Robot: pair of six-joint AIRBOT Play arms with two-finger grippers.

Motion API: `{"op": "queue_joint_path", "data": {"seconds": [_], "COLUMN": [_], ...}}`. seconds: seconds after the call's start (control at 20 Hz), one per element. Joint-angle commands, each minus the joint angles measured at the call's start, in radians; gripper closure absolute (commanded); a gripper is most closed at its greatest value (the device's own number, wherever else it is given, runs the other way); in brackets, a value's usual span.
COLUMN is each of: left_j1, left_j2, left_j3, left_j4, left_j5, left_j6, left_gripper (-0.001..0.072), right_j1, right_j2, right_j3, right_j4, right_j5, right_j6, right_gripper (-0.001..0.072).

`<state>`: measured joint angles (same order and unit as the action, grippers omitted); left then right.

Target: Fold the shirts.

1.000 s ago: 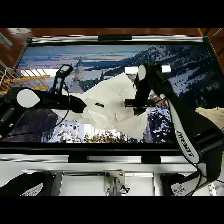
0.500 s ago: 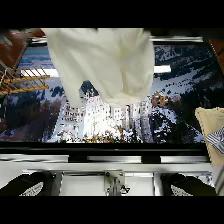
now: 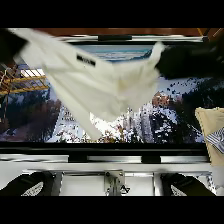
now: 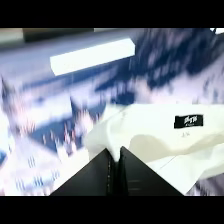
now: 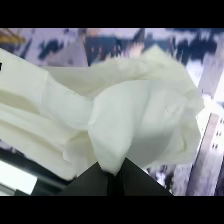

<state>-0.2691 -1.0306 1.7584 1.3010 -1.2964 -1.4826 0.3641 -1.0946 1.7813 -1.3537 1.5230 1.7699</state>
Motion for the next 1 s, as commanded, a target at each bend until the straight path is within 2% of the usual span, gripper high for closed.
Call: {"op": "queue_joint_path", "data": {"seconds": [0.0, 0.15, 0.25, 0.3, 0.4, 0.55, 0.6, 0.65, 0.75, 0.85, 0.95], "left_j1": [-0.040, -0.113, -0.190, -0.232, -0.315, -0.369, -0.369, -0.367, -0.367, -0.367, -0.367], "left_j2": [0.001, 0.006, 0.024, 0.027, 0.025, 0.051, 0.066, 0.086, 0.133, 0.179, 0.211], "left_j3": [-0.335, -0.619, -0.735, -0.766, -0.777, -0.777, -0.777, -0.777, -0.777, -0.777, -0.777], "left_j4": [0.023, 0.000, -0.054, -0.071, -0.069, -0.066, -0.063, -0.046, -0.004, 0.019, 0.033], "left_j5": [-0.024, 0.099, 0.214, 0.262, 0.294, 0.301, 0.302, 0.302, 0.302, 0.298, 0.274], "left_j6": [-0.024, -0.080, -0.084, -0.084, -0.103, -0.108, -0.112, -0.112, -0.113, -0.127, -0.163], "left_gripper": [0.0652, 0.0652, 0.0652, 0.0652, 0.0652, 0.0652, 0.0652, 0.0652, 0.0652, 0.0652, 0.0652], "right_j1": [0.000, 0.000, -0.001, -0.001, -0.002, -0.002, -0.002, -0.002, -0.008, -0.056, -0.115], "right_j2": [0.011, 0.011, 0.011, 0.011, 0.012, 0.015, 0.015, 0.013, -0.019, -0.122, -0.263], "right_j3": [-0.329, -0.626, -0.754, -0.790, -0.789, -0.666, -0.599, -0.545, -0.487, -0.487, -0.487], "right_j4": [0.016, 0.019, 0.049, 0.067, 0.077, -0.025, -0.085, -0.142, -0.230, -0.171, -0.024], "right_j5": [0.045, -0.024, -0.037, -0.035, 0.014, 0.148, 0.160, 0.135, 0.071, 0.074, 0.078], "right_j6": [0.103, 0.120, 0.120, 0.118, 0.056, -0.045, -0.095, -0.114, -0.154, -0.253, -0.374], "right_gripper": [0.0639, 0.0638, 0.0638, 0.0593, 0.0174, 0.0158, 0.0117, 0.0046, 0.0046, 0.0046, 0.0046]}}
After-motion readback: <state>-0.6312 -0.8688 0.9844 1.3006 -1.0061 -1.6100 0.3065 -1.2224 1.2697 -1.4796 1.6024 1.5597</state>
